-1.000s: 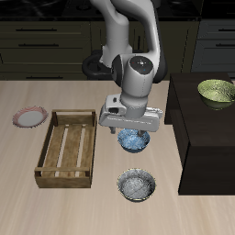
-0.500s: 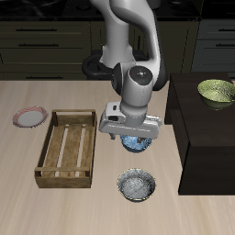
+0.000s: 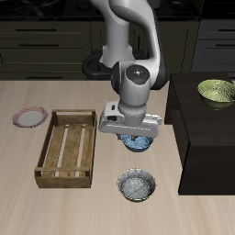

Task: Place the blue bowl in the wooden tray

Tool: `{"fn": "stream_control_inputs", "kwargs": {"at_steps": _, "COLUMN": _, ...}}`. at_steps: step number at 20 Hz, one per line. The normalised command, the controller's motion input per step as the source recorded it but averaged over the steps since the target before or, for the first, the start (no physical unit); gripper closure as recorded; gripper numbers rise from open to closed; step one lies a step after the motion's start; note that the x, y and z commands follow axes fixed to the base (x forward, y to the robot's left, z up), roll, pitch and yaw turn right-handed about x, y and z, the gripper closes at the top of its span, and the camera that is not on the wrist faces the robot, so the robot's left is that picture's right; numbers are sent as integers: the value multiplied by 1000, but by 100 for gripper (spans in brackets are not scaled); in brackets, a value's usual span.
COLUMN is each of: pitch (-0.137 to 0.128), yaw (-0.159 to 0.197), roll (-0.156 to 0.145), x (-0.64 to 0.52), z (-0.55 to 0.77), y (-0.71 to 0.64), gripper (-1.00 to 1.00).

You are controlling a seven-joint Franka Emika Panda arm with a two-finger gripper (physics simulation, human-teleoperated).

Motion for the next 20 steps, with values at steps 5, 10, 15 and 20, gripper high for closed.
{"fn": "stream_control_inputs", "kwargs": {"at_steps": 5, "pitch": -54, "yaw": 0, "roll": 28, "x": -34, "z": 245, "y": 87, "gripper": 100}}
{"fn": "stream_control_inputs", "kwargs": {"at_steps": 10, "pitch": -25, "yaw": 2, "roll": 9, "x": -42, "z": 146, "y": 21, "gripper": 100}}
{"fn": "stream_control_inputs", "kwargs": {"at_steps": 15, "pitch": -25, "yaw": 3, "roll": 12, "x": -53, "z": 153, "y": 17, "gripper": 100}}
{"fn": "stream_control_inputs", "kwargs": {"at_steps": 20, "pitch": -33, "yaw": 7, "roll": 22, "x": -125, "z": 268, "y": -1, "gripper": 100}}
